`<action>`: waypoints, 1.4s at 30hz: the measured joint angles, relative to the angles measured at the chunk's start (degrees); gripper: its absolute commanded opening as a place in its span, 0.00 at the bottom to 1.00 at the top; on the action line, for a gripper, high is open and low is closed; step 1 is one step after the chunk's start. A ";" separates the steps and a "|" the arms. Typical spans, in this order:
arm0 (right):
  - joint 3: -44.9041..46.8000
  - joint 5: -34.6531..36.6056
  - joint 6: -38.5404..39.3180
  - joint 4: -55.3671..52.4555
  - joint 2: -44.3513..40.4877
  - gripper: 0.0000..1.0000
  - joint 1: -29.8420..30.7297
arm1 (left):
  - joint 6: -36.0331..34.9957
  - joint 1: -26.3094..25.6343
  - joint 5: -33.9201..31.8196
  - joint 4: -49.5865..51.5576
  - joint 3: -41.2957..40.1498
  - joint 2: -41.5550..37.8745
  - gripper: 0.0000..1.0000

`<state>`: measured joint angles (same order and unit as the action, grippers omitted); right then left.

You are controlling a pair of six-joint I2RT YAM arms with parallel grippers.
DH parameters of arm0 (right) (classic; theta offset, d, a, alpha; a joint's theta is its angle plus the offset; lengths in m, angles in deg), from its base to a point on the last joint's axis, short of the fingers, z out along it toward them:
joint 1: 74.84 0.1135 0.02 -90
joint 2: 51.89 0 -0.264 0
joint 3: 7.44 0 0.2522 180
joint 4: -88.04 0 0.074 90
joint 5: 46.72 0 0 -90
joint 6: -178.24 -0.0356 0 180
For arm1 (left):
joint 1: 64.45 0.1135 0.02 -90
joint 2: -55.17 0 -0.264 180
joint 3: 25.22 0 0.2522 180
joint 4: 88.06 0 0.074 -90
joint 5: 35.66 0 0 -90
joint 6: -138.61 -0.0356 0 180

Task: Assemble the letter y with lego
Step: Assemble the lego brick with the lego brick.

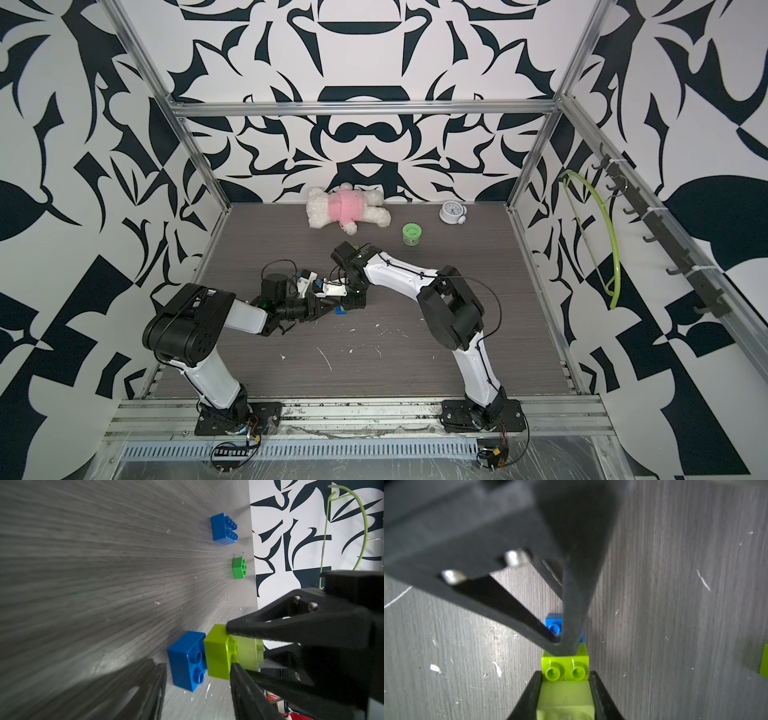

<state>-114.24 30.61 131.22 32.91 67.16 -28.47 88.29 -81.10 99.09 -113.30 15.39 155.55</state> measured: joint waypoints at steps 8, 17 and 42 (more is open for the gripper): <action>-0.02 0.04 0.00 -0.15 0.04 0.28 0.37 | -0.02 -0.28 0.24 -0.50 0.02 0.33 0.55; -1.97 0.70 0.07 -1.66 1.27 0.27 0.66 | -0.07 -0.81 0.33 -0.50 0.35 0.63 0.55; -4.66 2.03 0.70 -5.09 2.84 0.25 0.59 | -2.14 -1.53 1.20 3.69 2.84 1.38 0.57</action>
<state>-118.89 32.65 131.92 27.82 70.00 -27.88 86.14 -82.63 100.29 -109.61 18.24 156.92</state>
